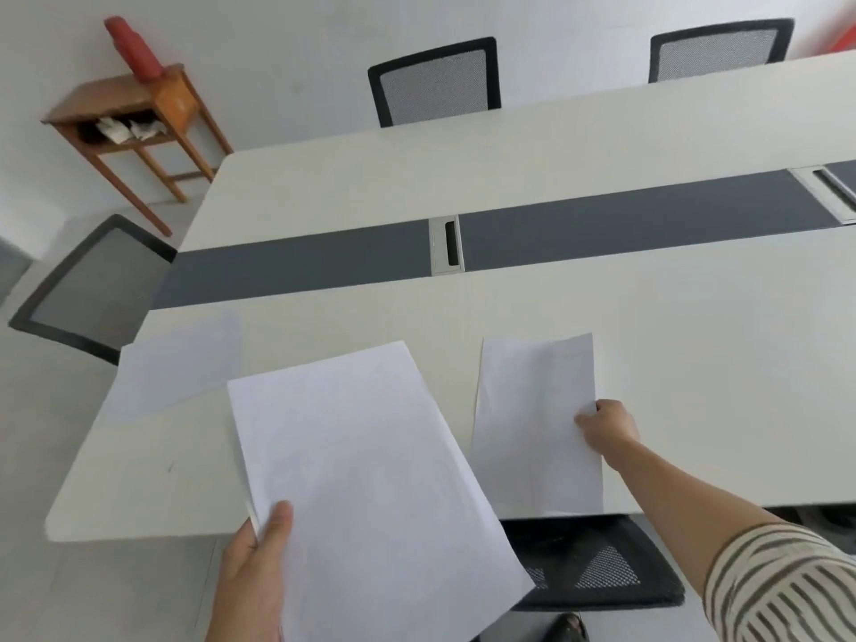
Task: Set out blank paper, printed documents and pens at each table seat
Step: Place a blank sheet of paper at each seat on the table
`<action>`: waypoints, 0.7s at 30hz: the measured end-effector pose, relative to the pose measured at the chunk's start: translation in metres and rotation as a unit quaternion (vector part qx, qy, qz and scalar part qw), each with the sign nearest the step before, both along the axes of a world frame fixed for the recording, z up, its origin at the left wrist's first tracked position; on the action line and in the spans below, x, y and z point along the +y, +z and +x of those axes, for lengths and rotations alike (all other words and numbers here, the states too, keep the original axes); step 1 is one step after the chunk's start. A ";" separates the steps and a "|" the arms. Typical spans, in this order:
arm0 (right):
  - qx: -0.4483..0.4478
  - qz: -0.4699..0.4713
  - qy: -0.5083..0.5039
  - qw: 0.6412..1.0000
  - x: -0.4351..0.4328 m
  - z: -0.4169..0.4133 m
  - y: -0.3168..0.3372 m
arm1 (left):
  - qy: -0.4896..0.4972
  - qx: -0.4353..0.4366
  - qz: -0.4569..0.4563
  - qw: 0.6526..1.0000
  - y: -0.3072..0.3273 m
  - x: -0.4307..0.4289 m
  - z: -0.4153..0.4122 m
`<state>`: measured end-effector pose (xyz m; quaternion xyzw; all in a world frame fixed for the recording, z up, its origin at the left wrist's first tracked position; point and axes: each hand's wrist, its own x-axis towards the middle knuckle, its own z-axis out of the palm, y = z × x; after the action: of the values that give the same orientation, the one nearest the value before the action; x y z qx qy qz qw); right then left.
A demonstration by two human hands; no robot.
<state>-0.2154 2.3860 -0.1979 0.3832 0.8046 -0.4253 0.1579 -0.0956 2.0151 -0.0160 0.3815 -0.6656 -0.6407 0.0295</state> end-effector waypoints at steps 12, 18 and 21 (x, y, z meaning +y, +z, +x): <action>0.036 -0.005 -0.082 0.996 0.001 0.062 0.070 | -0.309 0.013 0.082 0.948 0.005 0.033 -0.079; 0.111 -0.269 -0.156 0.944 -0.025 0.138 0.153 | -0.448 0.019 0.139 0.883 0.019 0.099 -0.080; 0.170 -0.398 -0.245 0.868 -0.024 0.177 0.180 | -0.498 0.021 0.148 0.854 0.026 0.138 -0.063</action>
<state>-0.0383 2.3619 -0.0183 0.3942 0.4619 -0.7931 0.0481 -0.1588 2.1535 0.0105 -0.0142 -0.6632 -0.6684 -0.3365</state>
